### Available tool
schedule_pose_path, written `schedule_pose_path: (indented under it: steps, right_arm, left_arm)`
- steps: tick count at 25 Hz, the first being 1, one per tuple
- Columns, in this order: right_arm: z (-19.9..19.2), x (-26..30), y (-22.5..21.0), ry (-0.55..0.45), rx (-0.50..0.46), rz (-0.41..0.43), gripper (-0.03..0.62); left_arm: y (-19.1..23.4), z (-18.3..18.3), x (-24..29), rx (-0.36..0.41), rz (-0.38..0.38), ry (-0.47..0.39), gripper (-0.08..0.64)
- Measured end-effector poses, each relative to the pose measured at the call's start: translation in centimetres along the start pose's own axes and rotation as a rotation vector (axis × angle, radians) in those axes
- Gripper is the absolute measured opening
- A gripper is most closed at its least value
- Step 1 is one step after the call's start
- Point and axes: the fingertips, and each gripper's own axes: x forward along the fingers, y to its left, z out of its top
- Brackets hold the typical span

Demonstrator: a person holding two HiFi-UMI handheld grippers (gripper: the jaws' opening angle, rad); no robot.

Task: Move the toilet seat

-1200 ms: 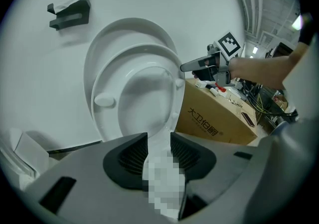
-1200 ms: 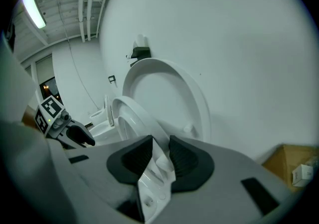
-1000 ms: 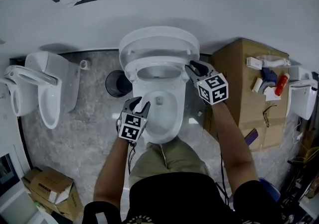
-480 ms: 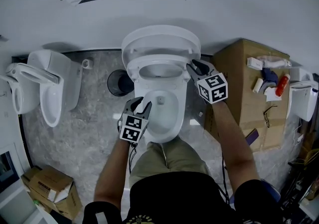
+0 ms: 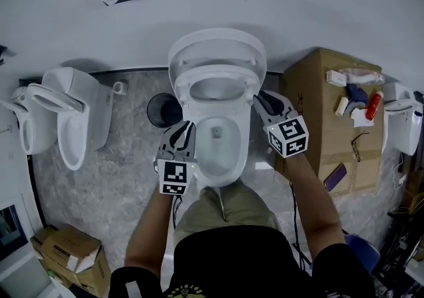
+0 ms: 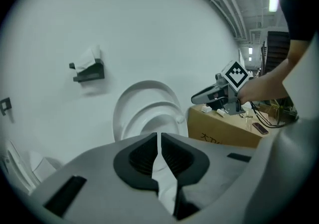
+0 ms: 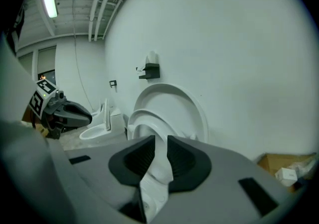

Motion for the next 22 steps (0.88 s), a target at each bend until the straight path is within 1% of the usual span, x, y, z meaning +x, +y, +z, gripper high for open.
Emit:
schedule_pose_path:
  steps: [2,4,10,14,18,22]
  right_arm:
    - [0.5,-1.8,1.2,-0.025,-0.024,-0.024,0.075]
    - [0.9,-3.7,2.4,-0.05,-0.036,-0.048,0.057]
    - [2.2,-9.0,4.9,-0.108,-0.064,-0.116,0.04]
    - [3.4,-12.4,6.1,-0.138,-0.052,-0.155,0.034]
    - [5.3,-16.0,7.5,-0.176,-0.079,-0.198,0.032]
    - [6.7,-19.5,8.6,-0.212,-0.088,-0.242,0.029]
  left_arm:
    - [0.0,1.4,-1.4,0.005,0.009,-0.049,0.034]
    - [-0.2,2.8,-2.9,-0.017,0.005,-0.097,0.028]
    - [-0.4,6.1,-7.2,-0.008,0.042,-0.191,0.023]
    - [-0.9,8.0,-10.2,0.007,0.05,-0.219,0.021]
    - [-1.6,10.5,-13.6,0.007,0.051,-0.288,0.021]
    - [-1.9,11.9,-16.7,-0.001,0.058,-0.312,0.023]
